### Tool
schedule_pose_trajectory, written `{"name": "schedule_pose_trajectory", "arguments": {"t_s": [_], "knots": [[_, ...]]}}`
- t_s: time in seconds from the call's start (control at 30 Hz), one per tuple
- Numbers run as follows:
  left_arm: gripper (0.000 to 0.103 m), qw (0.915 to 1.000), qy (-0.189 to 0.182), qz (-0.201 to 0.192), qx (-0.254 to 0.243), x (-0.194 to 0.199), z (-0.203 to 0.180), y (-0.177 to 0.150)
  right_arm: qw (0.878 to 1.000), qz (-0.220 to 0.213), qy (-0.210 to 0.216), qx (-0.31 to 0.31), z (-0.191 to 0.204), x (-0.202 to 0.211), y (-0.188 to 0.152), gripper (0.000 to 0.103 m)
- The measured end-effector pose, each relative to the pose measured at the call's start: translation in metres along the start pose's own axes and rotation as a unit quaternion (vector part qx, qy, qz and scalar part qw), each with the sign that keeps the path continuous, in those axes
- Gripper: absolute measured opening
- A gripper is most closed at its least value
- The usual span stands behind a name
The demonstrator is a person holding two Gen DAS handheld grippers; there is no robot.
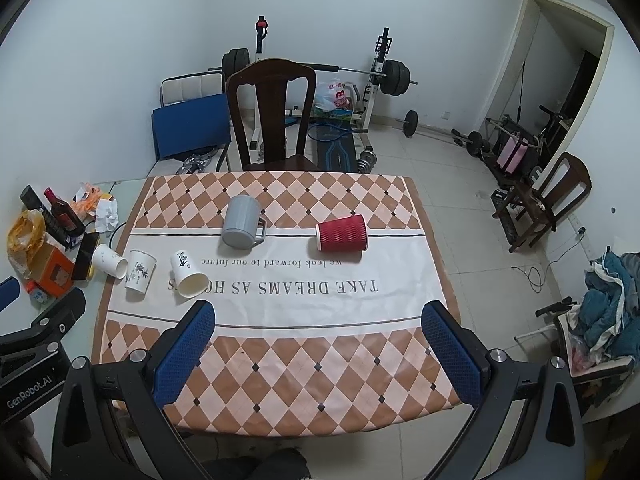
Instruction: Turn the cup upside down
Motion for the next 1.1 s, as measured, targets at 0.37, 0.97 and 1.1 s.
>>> {"name": "schedule_pose_trajectory", "arguments": {"t_s": [0.37,0.97,1.1], "knots": [[0.103,1.0000,-0.002,-0.001,0.000,0.001,-0.003,0.001,1.000,0.000,0.000,0.000,-0.001,0.000,0.001,0.103],[0.103,1.0000,-0.002,-0.002,-0.002,0.004,-0.005,0.006,1.000,0.000,0.002,0.000,-0.001,0.000,0.001,0.103],[0.103,1.0000,-0.003,-0.003,-0.002,0.003,-0.005,0.004,1.000,0.000,0.003,0.001,-0.002,-0.001,0.000,0.103]]}}
Point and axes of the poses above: each gripper's, at about its wrist camera, not at the fingertips, and x roughly against the way its jaws point, z to its left, y to its top, the point moved 2 cm from there along -x, roughly the way its jaws point, and after that the axes turned 5 degrees about -y, right-handed, at the moved point
